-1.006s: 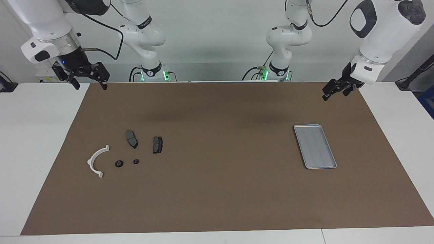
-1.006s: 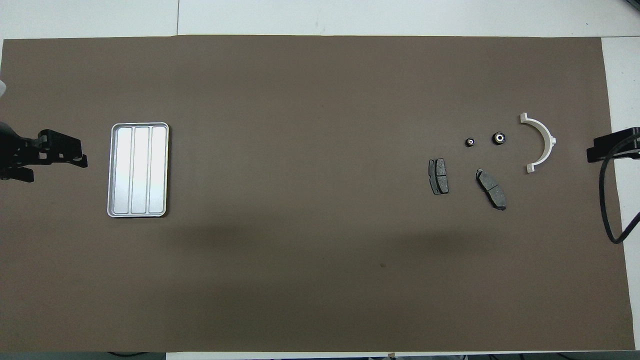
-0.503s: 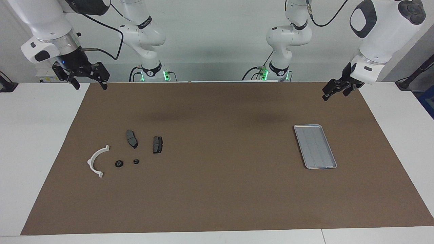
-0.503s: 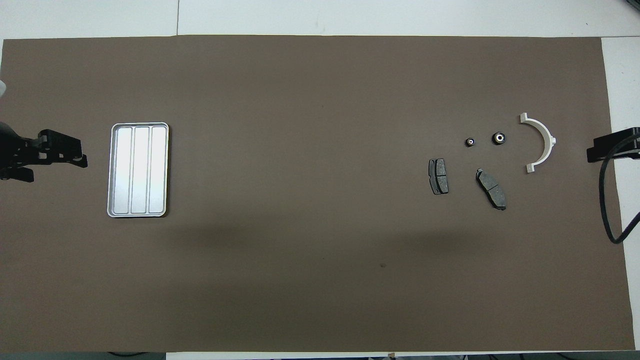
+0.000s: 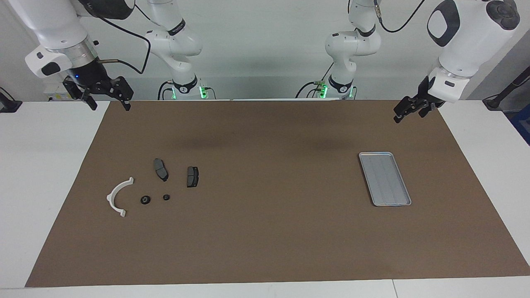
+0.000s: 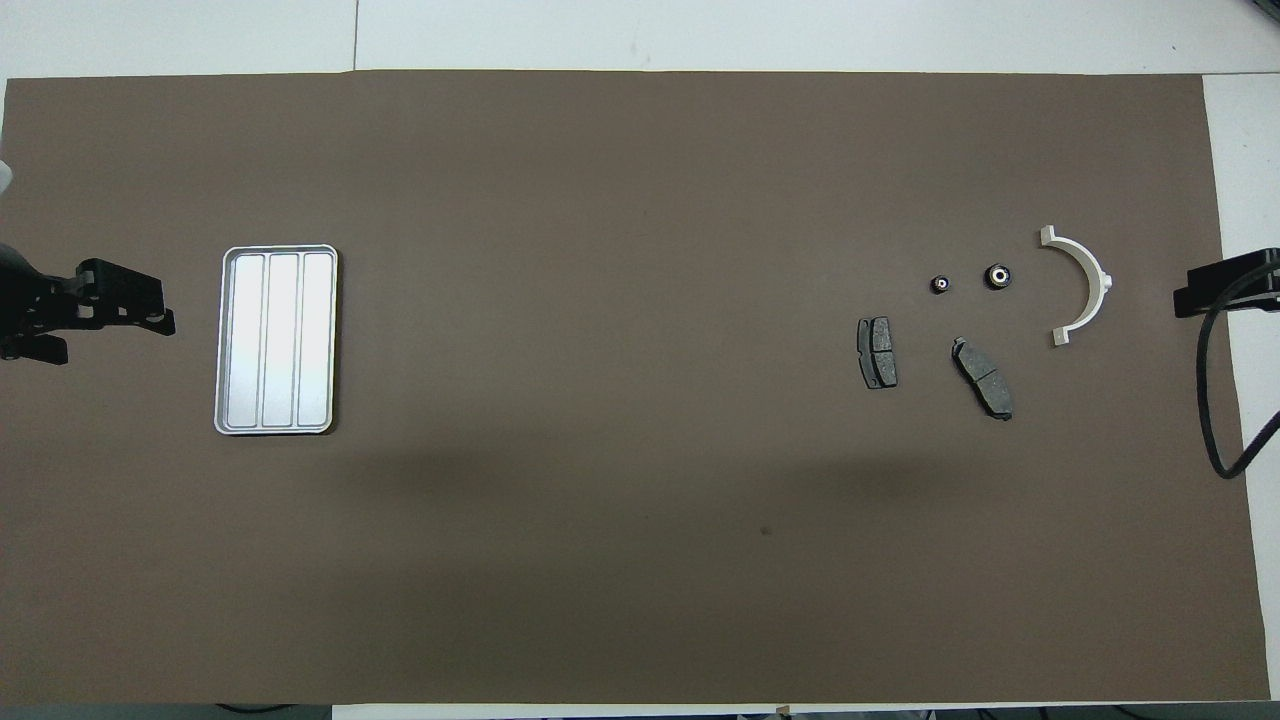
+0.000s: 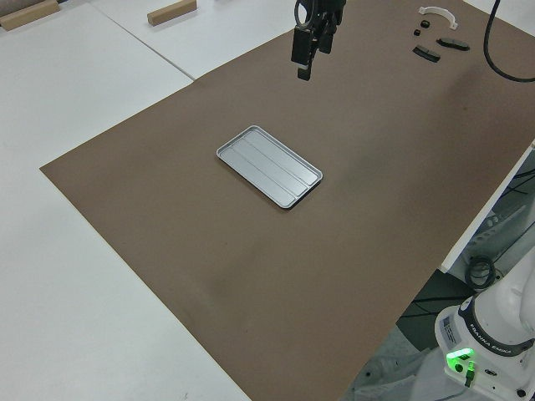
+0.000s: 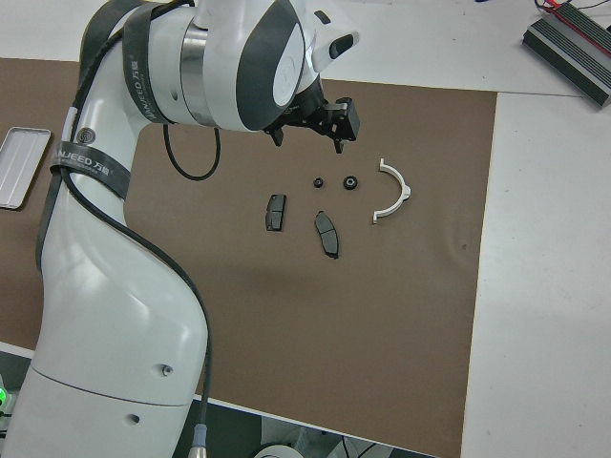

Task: Pick bearing gear from pile to tray
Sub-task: 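Reach the right gripper down and grasp a small black bearing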

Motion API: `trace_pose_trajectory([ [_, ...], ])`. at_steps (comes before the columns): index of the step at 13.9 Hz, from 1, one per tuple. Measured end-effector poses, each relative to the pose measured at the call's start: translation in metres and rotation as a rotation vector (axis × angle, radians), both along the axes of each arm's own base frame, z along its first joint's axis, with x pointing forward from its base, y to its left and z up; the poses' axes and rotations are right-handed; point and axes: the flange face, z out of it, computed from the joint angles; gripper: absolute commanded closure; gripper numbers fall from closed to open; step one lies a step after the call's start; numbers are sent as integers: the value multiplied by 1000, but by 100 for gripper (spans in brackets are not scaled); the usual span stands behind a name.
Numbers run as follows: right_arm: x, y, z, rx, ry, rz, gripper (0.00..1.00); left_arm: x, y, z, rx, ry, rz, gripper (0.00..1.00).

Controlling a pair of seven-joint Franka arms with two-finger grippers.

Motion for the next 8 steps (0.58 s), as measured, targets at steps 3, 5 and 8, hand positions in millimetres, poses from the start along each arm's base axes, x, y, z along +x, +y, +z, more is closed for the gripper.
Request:
trace_pose_trajectory([
  [3, 28, -15, -35, -1, -24, -15, 1, 0, 0, 0, 0, 0, 0, 0],
  [5, 53, -20, -71, -1, -28, -15, 2, 0, 0, 0, 0, 0, 0, 0],
  [8, 81, -22, -114, 0, -37, -11, 2, 0, 0, 0, 0, 0, 0, 0],
])
